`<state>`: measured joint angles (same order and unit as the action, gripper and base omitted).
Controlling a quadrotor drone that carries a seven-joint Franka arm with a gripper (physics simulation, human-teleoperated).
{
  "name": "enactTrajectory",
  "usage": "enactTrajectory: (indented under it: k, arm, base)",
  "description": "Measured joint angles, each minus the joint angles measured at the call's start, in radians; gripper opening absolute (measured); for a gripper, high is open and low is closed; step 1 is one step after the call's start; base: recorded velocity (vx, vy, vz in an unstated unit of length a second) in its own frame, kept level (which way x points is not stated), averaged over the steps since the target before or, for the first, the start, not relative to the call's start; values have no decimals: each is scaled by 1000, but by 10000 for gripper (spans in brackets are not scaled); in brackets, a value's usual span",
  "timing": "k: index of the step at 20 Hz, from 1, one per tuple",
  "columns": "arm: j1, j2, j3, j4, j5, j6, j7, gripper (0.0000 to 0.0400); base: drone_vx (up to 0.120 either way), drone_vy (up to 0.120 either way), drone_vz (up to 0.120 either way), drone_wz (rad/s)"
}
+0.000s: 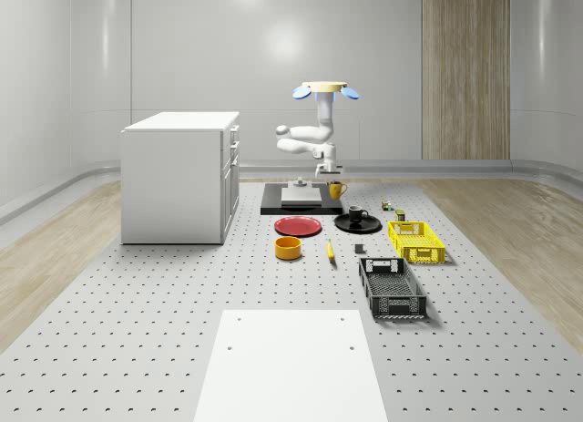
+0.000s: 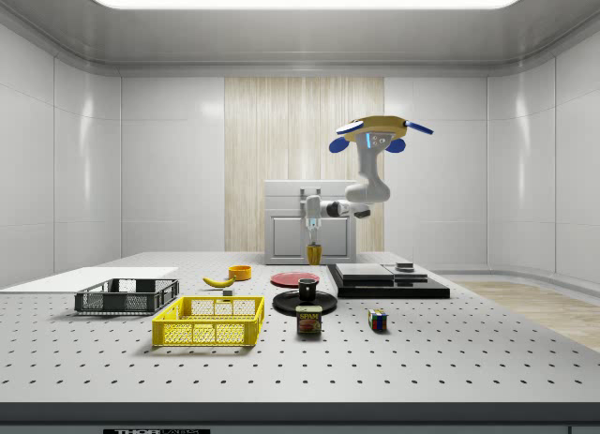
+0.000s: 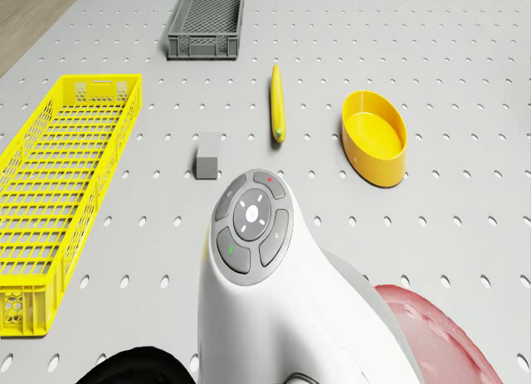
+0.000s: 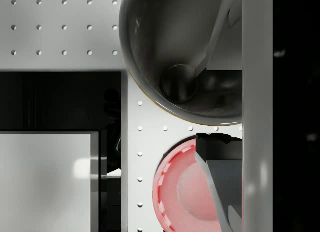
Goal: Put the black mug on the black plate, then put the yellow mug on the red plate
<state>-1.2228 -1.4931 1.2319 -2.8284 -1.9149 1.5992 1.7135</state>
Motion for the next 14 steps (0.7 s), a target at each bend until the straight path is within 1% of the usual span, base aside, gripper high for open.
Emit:
enactTrajectory:
  k: [14]
  arm:
    - [-1,-2,0,0,1,2,1,110]
  base:
    - [120,-120,0,0]
